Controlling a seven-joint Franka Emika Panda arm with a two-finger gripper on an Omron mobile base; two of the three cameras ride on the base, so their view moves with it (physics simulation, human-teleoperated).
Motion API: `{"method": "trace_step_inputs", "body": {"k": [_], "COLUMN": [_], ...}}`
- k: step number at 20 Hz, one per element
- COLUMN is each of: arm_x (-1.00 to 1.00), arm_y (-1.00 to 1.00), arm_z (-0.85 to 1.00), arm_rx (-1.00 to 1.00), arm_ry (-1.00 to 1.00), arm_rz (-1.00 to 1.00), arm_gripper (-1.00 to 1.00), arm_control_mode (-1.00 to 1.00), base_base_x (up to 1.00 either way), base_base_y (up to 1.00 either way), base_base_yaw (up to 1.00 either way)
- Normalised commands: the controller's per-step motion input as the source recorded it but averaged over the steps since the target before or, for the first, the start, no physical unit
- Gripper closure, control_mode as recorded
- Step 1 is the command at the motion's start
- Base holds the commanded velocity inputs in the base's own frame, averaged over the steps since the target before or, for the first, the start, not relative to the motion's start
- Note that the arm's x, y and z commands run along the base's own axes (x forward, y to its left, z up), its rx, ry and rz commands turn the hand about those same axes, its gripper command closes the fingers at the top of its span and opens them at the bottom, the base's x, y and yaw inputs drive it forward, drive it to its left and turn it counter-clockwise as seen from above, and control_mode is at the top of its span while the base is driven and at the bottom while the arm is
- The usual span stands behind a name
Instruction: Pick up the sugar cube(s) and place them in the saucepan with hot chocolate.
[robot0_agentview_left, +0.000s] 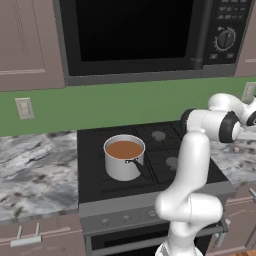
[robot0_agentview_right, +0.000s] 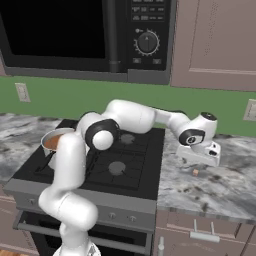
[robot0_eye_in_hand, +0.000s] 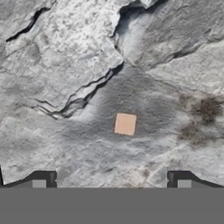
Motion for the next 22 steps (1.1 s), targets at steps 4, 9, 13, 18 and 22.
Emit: {"method": "trace_step_inputs", "body": {"k": [4,9,13,18,22], "arm_x": [0.30,0.29,0.21,0.02,0.00], "arm_y": [-0.13,-0.09,-0.06,-0.02,0.00], "arm_z": [-0.18,-0.34,-0.31,-0.12,-0.17], "arm_rx": [0.00,0.00,0.00,0.00,0.00], "arm_ry": [0.00,-0.01,0.00,0.00,0.00], "arm_rz": [0.02,0.04,0.03,0.01,0.00], "arm_gripper": [-1.00,-1.00,-1.00,-1.00,-1.00], "arm_control_mode": [-1.00,-1.00,-1.00,-1.00,-1.00], "base_base_x": [0.00,0.00,0.00,0.00,0.00], "base_base_y": [0.00,0.00,0.00,0.00,0.00], "base_base_yaw": [0.00,0.00,0.00,0.00,0.00]}}
